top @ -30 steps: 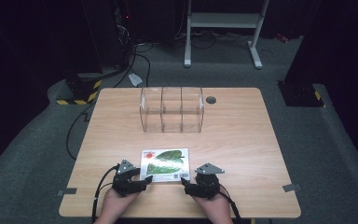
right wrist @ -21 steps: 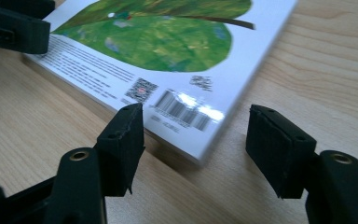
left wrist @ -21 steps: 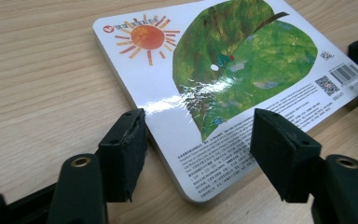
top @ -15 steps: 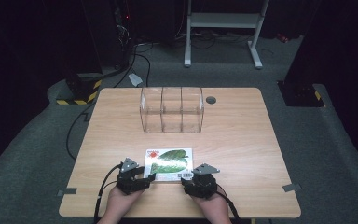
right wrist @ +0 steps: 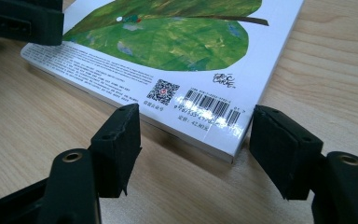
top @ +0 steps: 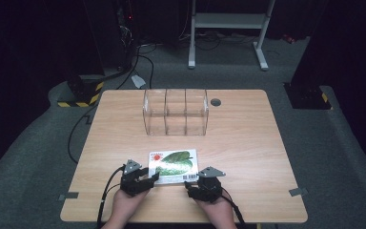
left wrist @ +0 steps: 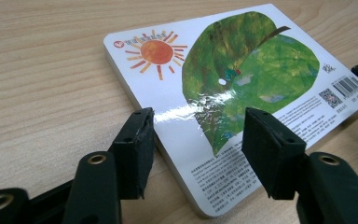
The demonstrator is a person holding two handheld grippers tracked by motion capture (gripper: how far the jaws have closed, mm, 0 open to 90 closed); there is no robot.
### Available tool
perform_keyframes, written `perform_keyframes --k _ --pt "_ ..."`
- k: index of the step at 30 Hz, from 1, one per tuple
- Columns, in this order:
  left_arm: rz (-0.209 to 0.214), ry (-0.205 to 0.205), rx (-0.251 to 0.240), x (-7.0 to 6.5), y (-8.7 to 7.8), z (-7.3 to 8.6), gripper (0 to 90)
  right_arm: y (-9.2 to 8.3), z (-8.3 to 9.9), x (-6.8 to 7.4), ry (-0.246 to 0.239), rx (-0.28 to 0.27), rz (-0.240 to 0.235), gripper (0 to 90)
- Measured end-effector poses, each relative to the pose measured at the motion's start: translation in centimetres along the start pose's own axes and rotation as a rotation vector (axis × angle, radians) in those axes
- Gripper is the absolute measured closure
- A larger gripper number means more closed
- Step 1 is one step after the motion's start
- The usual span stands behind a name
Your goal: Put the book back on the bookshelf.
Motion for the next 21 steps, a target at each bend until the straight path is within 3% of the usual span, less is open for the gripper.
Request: perform_keyframes --k 5,7,9,14,21 --pt "0.019 -0.027 -0.034 0.0 -0.6 -0.3 45.8 -0.1 0.1 0.4 -0.025 -0.002 0.010 30.4" --pt "0.021 -0.030 -0.041 -0.1 -0.6 -0.4 45.8 -0.2 0.1 0.5 -0.014 0.006 0.010 30.3" --pt "0.013 -0.014 -0.048 -0.2 -0.9 -0.5 45.9 -0.2 0.2 0.7 -0.003 0.011 0.008 29.6" --pt "0.014 0.001 -0.085 -0.5 -1.4 -0.8 46.0 -0.3 0.3 1.1 -0.028 0.005 0.013 27.5" --pt "0.013 0.072 -0.132 -1.9 -2.7 -1.6 45.2 -0.2 0.4 1.8 -0.060 0.003 0.040 24.5"
Point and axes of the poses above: each handheld gripper's, and its own axes: y roughly forward along the jaws, z roughly out of its underside, x roughly to its left, the point moved 1 cm from there along y, roughly forward along the jaws, and after that the axes turned 12 degrees about z, right-handed, at the moved point
